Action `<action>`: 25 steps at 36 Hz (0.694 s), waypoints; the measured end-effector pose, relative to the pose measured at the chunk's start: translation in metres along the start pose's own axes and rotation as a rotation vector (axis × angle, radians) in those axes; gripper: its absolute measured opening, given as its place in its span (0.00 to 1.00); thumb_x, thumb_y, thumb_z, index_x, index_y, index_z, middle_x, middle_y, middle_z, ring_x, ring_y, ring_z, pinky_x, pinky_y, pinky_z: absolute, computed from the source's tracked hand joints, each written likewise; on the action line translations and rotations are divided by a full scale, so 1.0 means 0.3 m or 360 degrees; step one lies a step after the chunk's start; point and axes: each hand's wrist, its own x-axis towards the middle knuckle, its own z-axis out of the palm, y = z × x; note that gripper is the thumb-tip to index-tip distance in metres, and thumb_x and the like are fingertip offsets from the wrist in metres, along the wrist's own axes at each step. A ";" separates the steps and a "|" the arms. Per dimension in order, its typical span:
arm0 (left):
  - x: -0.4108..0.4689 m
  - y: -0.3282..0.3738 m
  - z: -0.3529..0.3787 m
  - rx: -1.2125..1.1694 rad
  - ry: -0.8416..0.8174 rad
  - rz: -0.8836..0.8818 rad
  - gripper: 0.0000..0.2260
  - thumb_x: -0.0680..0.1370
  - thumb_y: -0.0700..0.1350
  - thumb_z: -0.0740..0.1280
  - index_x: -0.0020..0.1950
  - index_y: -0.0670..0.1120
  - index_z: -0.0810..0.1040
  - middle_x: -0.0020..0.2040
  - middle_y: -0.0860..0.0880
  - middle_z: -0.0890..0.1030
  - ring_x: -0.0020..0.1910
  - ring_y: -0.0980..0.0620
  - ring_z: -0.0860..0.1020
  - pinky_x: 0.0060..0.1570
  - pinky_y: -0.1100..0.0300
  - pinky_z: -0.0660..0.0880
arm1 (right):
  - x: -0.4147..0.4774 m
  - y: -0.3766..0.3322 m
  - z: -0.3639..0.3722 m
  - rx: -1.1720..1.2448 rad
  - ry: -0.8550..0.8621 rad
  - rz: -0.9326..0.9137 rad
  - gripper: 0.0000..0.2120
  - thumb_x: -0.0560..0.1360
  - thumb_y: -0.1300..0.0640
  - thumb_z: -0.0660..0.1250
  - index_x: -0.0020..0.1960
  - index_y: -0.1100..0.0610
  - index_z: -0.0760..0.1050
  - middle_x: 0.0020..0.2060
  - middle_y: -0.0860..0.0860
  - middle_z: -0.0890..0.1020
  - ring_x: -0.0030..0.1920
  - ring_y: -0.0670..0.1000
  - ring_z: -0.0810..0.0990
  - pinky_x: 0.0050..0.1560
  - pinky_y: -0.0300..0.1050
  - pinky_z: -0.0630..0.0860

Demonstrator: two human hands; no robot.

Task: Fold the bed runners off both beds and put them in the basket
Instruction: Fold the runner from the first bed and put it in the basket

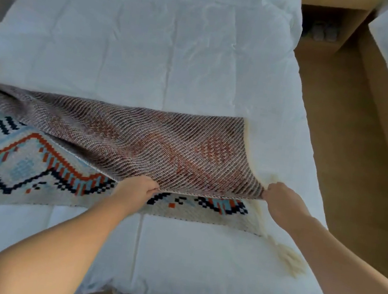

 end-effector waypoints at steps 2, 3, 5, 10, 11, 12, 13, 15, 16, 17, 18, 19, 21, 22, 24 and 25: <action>-0.021 -0.018 0.054 -0.0015 -0.0022 -0.0011 0.12 0.80 0.48 0.62 0.56 0.45 0.81 0.53 0.49 0.81 0.52 0.48 0.77 0.50 0.55 0.73 | -0.018 -0.029 0.058 0.0009 -0.0061 -0.0009 0.16 0.77 0.68 0.55 0.56 0.56 0.76 0.53 0.52 0.76 0.52 0.50 0.73 0.50 0.40 0.72; -0.033 -0.028 0.082 -0.0022 -0.0037 -0.0007 0.12 0.80 0.48 0.62 0.58 0.46 0.81 0.54 0.49 0.80 0.53 0.48 0.77 0.49 0.57 0.72 | -0.026 -0.039 0.088 0.0018 -0.0093 -0.0016 0.15 0.77 0.68 0.55 0.56 0.56 0.76 0.52 0.51 0.76 0.51 0.50 0.73 0.50 0.40 0.72; -0.055 -0.053 0.136 -0.0040 -0.0086 -0.0006 0.12 0.80 0.47 0.62 0.58 0.45 0.80 0.54 0.50 0.79 0.54 0.48 0.76 0.48 0.58 0.69 | -0.042 -0.052 0.144 0.0029 -0.0127 -0.0023 0.15 0.77 0.67 0.56 0.56 0.56 0.76 0.52 0.51 0.76 0.53 0.51 0.74 0.51 0.41 0.73; -0.070 -0.087 0.238 -0.0094 -0.0114 -0.0040 0.11 0.80 0.47 0.62 0.55 0.44 0.81 0.52 0.50 0.79 0.54 0.49 0.76 0.52 0.54 0.73 | -0.066 -0.080 0.263 0.0083 -0.0157 -0.0044 0.15 0.76 0.66 0.57 0.56 0.55 0.78 0.52 0.51 0.76 0.55 0.52 0.74 0.52 0.43 0.75; -0.071 -0.086 0.249 -0.0097 -0.0109 -0.0042 0.11 0.80 0.47 0.62 0.55 0.44 0.81 0.53 0.51 0.79 0.54 0.49 0.75 0.52 0.54 0.73 | -0.066 -0.089 0.285 0.0085 -0.0185 -0.0055 0.15 0.76 0.66 0.57 0.56 0.56 0.78 0.53 0.51 0.76 0.56 0.52 0.74 0.54 0.44 0.76; -0.073 -0.086 0.260 -0.0087 -0.0107 -0.0033 0.11 0.80 0.46 0.61 0.56 0.44 0.80 0.54 0.51 0.79 0.55 0.49 0.75 0.52 0.54 0.73 | -0.067 -0.100 0.297 0.0092 -0.0211 -0.0063 0.16 0.76 0.66 0.57 0.57 0.56 0.78 0.54 0.52 0.76 0.57 0.52 0.74 0.56 0.45 0.75; -0.075 -0.085 0.267 -0.0055 -0.0111 -0.0026 0.11 0.80 0.45 0.61 0.58 0.45 0.79 0.56 0.50 0.78 0.56 0.49 0.75 0.53 0.55 0.72 | -0.067 -0.109 0.305 0.0091 -0.0232 -0.0071 0.16 0.77 0.65 0.56 0.58 0.56 0.78 0.56 0.52 0.76 0.58 0.53 0.74 0.58 0.45 0.75; -0.084 -0.084 0.275 -0.0015 -0.0101 -0.0025 0.14 0.80 0.42 0.60 0.64 0.45 0.77 0.62 0.50 0.77 0.59 0.49 0.74 0.56 0.57 0.71 | -0.073 -0.131 0.297 0.0063 -0.0255 -0.0081 0.17 0.78 0.64 0.55 0.61 0.56 0.77 0.58 0.51 0.76 0.60 0.53 0.74 0.60 0.44 0.73; -0.101 -0.085 0.265 -0.0019 -0.0088 -0.0047 0.15 0.80 0.41 0.59 0.66 0.44 0.75 0.64 0.50 0.76 0.61 0.49 0.73 0.59 0.58 0.69 | -0.080 -0.146 0.277 0.0039 -0.0231 -0.0103 0.17 0.78 0.63 0.55 0.61 0.55 0.77 0.59 0.51 0.76 0.60 0.53 0.74 0.60 0.44 0.72; -0.115 -0.084 0.252 -0.0024 -0.0082 -0.0074 0.16 0.80 0.40 0.59 0.67 0.44 0.74 0.66 0.50 0.75 0.63 0.49 0.72 0.61 0.59 0.68 | -0.086 -0.157 0.261 0.0023 -0.0196 -0.0125 0.17 0.77 0.64 0.55 0.60 0.55 0.77 0.58 0.50 0.77 0.60 0.52 0.75 0.60 0.44 0.72; -0.121 -0.082 0.250 -0.0031 -0.0087 -0.0093 0.17 0.79 0.39 0.58 0.68 0.44 0.74 0.67 0.50 0.74 0.64 0.49 0.71 0.62 0.59 0.67 | -0.086 -0.159 0.254 0.0012 -0.0195 -0.0120 0.17 0.76 0.64 0.55 0.59 0.55 0.77 0.57 0.50 0.78 0.59 0.52 0.75 0.60 0.45 0.72; -0.133 -0.082 0.240 -0.0041 -0.0095 -0.0113 0.17 0.79 0.38 0.58 0.67 0.45 0.74 0.66 0.50 0.74 0.64 0.48 0.71 0.62 0.58 0.68 | -0.088 -0.162 0.243 0.0002 -0.0198 -0.0123 0.17 0.75 0.64 0.55 0.58 0.54 0.78 0.56 0.50 0.79 0.58 0.52 0.76 0.60 0.45 0.73; -0.180 -0.090 0.189 -0.0058 -0.0097 -0.0151 0.17 0.78 0.38 0.58 0.65 0.45 0.76 0.64 0.50 0.75 0.62 0.47 0.72 0.58 0.58 0.70 | -0.106 -0.184 0.183 -0.0006 -0.0205 -0.0110 0.17 0.75 0.65 0.55 0.56 0.55 0.78 0.55 0.50 0.79 0.56 0.52 0.77 0.59 0.45 0.73; -0.209 -0.095 0.159 -0.0071 -0.0084 -0.0179 0.17 0.78 0.37 0.58 0.65 0.45 0.76 0.63 0.50 0.75 0.61 0.47 0.73 0.57 0.58 0.71 | -0.116 -0.194 0.146 0.0010 -0.0197 -0.0088 0.17 0.75 0.66 0.55 0.56 0.55 0.78 0.54 0.50 0.79 0.56 0.53 0.77 0.59 0.45 0.73; -0.267 -0.098 0.084 -0.0112 -0.0033 -0.0245 0.18 0.77 0.37 0.59 0.66 0.47 0.75 0.64 0.50 0.75 0.59 0.48 0.73 0.55 0.59 0.71 | -0.138 -0.218 0.063 0.0071 -0.0172 -0.0040 0.17 0.74 0.67 0.55 0.55 0.56 0.78 0.54 0.52 0.79 0.54 0.54 0.77 0.58 0.45 0.74; -0.295 -0.097 0.043 -0.0122 -0.0005 -0.0279 0.19 0.77 0.37 0.59 0.66 0.48 0.75 0.64 0.51 0.75 0.59 0.49 0.74 0.54 0.60 0.71 | -0.150 -0.235 0.017 0.0076 -0.0153 -0.0048 0.16 0.74 0.67 0.55 0.55 0.57 0.78 0.53 0.52 0.79 0.55 0.54 0.77 0.58 0.45 0.75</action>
